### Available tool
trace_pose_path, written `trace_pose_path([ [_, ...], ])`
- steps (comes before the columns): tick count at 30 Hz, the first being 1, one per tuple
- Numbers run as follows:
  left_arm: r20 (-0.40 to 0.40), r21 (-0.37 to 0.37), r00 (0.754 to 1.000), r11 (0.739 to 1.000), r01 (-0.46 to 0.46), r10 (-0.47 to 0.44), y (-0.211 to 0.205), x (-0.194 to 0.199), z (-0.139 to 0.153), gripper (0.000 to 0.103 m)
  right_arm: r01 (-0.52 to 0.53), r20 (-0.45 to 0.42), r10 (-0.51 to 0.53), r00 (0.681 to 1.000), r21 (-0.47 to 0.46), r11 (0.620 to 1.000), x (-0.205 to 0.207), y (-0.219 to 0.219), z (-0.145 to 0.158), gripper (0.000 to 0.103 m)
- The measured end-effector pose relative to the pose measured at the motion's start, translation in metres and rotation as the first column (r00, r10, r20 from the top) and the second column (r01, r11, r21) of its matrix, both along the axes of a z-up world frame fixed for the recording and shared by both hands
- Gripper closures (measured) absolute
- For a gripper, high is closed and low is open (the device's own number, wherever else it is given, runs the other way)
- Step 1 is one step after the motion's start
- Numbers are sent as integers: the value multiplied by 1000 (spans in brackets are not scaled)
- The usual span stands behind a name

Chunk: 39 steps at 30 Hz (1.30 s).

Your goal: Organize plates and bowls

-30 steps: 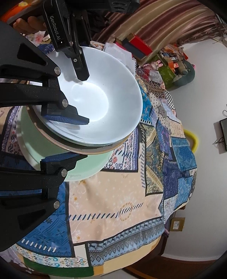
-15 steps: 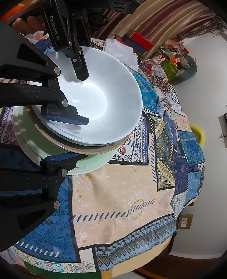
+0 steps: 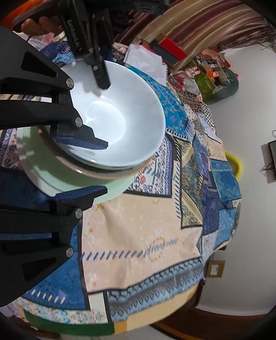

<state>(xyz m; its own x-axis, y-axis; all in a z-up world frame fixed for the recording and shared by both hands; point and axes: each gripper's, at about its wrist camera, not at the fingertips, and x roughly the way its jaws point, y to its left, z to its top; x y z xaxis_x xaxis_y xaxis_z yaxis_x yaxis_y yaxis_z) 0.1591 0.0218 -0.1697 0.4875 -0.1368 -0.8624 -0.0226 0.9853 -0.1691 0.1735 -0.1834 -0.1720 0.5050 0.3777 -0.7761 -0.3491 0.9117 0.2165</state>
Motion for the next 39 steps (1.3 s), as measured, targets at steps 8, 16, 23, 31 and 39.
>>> trace_pose_path([
  [8, 195, 8, 980, 1000, -27, 25, 3, -31, 63, 61, 17, 137, -18, 990, 8, 1000, -24, -6, 44, 50],
  [16, 405, 13, 914, 1000, -18, 11, -9, -72, 126, 52, -6, 300, -13, 954, 62, 998, -57, -6, 95, 30],
  [23, 516, 26, 856, 1000, -10, -5, -16, -101, 156, 48, -17, 386, -20, 922, 90, 996, -78, -9, 120, 28],
  [31, 611, 53, 792, 998, -33, -6, -20, -127, 173, 31, 1, 502, -42, 864, 81, 997, -100, -11, 143, 25],
  [39, 675, 73, 738, 995, -70, 2, -24, -146, 180, 6, -5, 565, -49, 824, 93, 996, -112, -9, 154, 13],
])
